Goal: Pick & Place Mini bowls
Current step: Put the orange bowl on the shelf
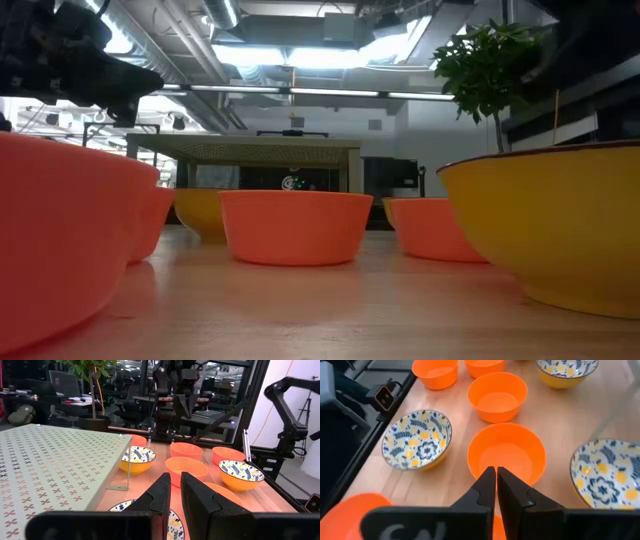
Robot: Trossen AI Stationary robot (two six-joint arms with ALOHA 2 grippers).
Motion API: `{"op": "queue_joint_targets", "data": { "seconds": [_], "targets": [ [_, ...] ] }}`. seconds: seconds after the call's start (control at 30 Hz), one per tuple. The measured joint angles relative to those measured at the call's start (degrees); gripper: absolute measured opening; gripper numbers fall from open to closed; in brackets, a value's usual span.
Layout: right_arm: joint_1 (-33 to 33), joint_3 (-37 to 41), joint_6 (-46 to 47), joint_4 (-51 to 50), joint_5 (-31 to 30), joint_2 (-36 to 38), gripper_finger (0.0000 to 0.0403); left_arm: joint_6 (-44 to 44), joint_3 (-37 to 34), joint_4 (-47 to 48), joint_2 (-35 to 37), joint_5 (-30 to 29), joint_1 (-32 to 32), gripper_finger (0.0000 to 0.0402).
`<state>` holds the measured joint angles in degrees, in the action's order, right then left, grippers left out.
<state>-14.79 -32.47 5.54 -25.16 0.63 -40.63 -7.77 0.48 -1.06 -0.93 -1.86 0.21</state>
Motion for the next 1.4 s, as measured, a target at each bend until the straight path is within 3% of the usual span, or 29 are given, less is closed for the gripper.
{"op": "queue_joint_targets", "data": {
  "seconds": [0.47,0.73,0.97,1.13,1.4],
  "targets": [
    [-1.17,-25.75,0.00,-8.16,-0.01,-30.46,0.0020,0.00,-0.01,0.00,-0.02,-0.01,0.02,0.0038],
    [0.61,-29.53,1.31,-12.26,1.00,-39.07,0.0020,0.00,0.01,0.00,-0.01,-0.01,0.02,0.0038],
    [6.20,-29.25,13.61,-13.58,2.49,-40.63,0.0020,0.00,0.01,0.00,-0.02,-0.01,0.02,0.0038],
    [8.14,-29.23,18.19,-20.61,2.28,-38.03,0.0020,0.00,-0.01,0.00,-0.01,-0.01,0.00,0.0038],
    [8.76,-29.23,32.48,-33.72,-4.00,-33.55,0.0020,0.00,0.00,0.00,0.00,-0.01,0.01,0.0038]
  ]
}}
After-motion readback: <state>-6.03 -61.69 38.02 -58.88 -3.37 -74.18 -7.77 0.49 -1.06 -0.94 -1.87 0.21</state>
